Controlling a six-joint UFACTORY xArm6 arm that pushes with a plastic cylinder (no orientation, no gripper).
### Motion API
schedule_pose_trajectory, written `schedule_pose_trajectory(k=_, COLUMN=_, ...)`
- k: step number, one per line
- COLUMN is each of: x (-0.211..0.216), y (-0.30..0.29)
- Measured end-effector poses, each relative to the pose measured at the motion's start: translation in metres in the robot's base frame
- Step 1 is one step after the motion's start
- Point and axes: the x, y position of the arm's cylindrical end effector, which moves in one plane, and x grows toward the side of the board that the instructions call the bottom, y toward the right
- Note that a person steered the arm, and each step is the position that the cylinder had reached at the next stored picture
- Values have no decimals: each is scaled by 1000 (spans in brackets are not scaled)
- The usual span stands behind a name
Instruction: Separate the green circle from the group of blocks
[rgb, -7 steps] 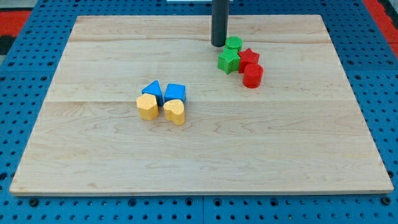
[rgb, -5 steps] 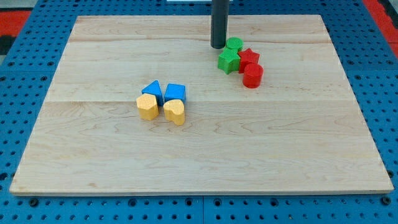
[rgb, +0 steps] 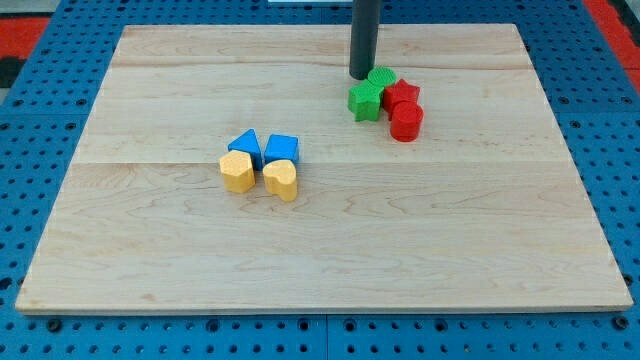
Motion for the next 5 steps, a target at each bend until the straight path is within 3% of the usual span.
schedule_pose_trajectory(k=2, x=7, y=0)
schedule_pose_trajectory(k=4, x=18, y=-63)
schedule_pose_trajectory(k=5, x=30, y=-36)
